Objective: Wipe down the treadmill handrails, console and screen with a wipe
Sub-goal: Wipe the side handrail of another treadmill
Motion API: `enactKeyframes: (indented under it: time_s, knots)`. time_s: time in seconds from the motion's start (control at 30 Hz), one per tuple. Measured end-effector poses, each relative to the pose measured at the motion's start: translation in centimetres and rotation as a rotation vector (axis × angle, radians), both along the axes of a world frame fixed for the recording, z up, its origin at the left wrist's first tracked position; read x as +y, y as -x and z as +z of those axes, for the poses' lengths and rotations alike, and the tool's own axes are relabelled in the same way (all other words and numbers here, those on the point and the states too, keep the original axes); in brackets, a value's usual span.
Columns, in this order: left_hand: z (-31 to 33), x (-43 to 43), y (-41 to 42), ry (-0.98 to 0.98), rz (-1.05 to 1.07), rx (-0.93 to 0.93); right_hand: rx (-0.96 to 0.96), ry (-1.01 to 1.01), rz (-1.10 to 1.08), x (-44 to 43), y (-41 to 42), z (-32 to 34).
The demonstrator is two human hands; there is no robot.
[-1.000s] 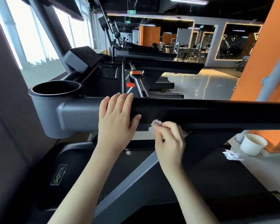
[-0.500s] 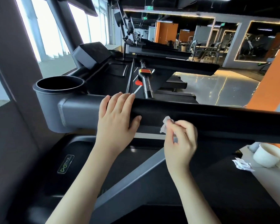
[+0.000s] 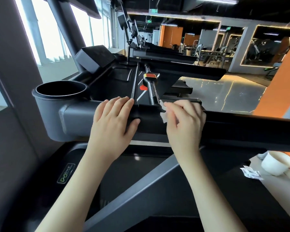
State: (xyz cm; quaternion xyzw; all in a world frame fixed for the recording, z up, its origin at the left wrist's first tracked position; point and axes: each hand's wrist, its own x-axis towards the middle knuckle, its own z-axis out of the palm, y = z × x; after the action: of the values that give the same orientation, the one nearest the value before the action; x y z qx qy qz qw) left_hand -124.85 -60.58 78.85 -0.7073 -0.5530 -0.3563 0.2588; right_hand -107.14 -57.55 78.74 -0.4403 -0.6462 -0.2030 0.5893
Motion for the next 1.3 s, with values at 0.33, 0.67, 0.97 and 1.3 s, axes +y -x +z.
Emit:
enactKeyframes:
  time_s: [0.33, 0.67, 0.97, 1.3]
  knots:
    - [-0.1, 0.3, 2.1, -0.038, 0.022, -0.011, -0.101, 0.671, 0.072, 1.5, 1.4, 6.1]
    - [-0.3, 0.7, 2.0, -0.094, 0.014, -0.031, -0.157, 0.819, 0.039, 2.8, 1.0, 6.6]
    - [-0.5, 0.9, 2.0, -0.096, 0.02, -0.025, -0.05, 0.531, 0.041, 2.0, 0.8, 4.6]
    - [-0.6, 0.9, 2.0, -0.122, 0.028, -0.012, 0.056, -0.058, 0.095, -1.0, -0.5, -0.6]
